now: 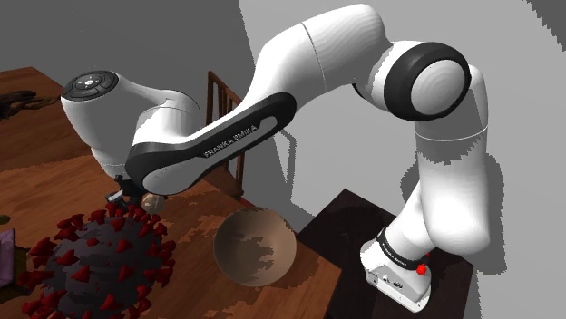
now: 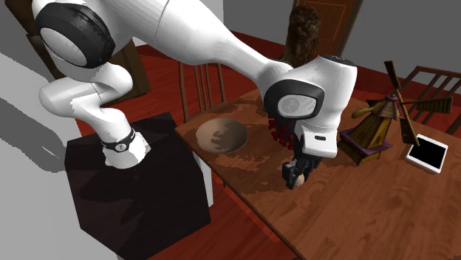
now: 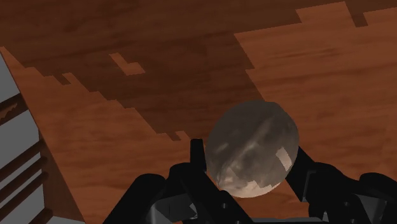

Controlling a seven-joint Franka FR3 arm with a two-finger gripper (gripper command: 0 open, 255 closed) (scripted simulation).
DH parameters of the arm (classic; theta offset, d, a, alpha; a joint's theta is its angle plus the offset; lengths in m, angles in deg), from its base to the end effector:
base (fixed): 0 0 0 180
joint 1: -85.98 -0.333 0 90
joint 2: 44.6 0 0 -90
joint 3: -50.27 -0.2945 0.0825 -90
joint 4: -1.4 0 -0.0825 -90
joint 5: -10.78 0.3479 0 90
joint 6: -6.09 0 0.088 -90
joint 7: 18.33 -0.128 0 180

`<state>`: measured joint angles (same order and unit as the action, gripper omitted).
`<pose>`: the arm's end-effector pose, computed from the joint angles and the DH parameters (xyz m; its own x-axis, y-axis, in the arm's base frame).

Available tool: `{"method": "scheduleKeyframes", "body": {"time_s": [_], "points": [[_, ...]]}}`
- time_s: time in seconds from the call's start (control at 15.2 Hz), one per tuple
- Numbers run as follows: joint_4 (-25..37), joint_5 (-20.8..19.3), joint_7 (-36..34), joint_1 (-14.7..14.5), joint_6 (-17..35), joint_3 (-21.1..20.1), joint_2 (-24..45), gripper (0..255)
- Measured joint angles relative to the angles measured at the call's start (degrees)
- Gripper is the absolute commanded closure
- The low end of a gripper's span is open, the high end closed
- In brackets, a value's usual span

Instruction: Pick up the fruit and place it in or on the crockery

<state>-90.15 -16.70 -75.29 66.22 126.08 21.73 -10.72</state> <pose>0.4801 0.4336 0.2979 0.9939 0.0285 0.1070 0.0185 -0.9955 0.0933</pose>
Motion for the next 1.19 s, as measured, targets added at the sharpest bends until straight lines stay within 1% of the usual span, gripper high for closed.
{"method": "scheduleKeyframes", "body": {"time_s": [0.53,1.19], "points": [[-0.2,0.3,0.2,0.2,-0.4,-0.2,-0.7,255],[3.1,2.5,2.2,0.6,-6.1,-1.4,-3.6,255]]}}
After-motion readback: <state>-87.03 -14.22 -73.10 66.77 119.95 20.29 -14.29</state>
